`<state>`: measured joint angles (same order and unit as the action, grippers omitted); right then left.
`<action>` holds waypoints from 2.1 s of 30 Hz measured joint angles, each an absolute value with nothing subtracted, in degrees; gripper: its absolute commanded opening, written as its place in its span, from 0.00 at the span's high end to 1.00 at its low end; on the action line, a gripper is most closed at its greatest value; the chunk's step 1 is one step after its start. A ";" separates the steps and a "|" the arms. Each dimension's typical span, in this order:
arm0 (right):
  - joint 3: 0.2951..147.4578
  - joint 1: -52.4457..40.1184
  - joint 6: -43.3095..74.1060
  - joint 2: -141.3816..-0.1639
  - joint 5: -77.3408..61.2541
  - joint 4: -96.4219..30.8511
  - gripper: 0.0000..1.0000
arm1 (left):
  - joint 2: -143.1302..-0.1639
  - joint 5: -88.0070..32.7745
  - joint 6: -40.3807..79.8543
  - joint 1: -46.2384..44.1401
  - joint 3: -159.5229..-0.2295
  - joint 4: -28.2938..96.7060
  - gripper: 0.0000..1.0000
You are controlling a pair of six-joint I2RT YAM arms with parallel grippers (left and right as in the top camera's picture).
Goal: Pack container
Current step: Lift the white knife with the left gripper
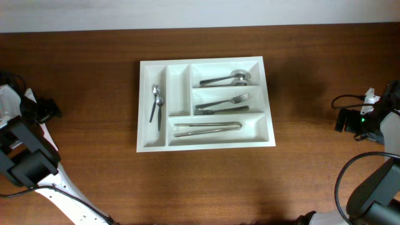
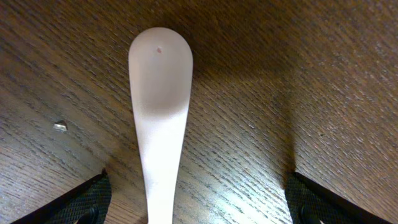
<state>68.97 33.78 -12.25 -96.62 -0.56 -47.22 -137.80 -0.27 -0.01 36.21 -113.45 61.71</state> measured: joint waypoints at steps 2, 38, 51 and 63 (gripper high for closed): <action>68.97 33.78 -12.27 -96.62 -0.56 -47.24 0.01 | -137.80 -0.93 -0.21 36.69 -113.49 61.60 0.10; 68.97 33.78 -12.23 -96.62 -0.56 -47.22 0.01 | -137.82 -1.54 -2.42 38.57 -113.62 63.88 0.94; 68.97 33.78 -12.25 -96.62 -0.56 -47.22 0.01 | -138.08 -3.51 -2.39 38.54 -114.50 65.39 0.98; 68.97 33.78 -12.23 -96.62 -0.58 -47.22 0.01 | -137.73 -10.85 -4.14 33.17 -129.08 73.73 0.98</action>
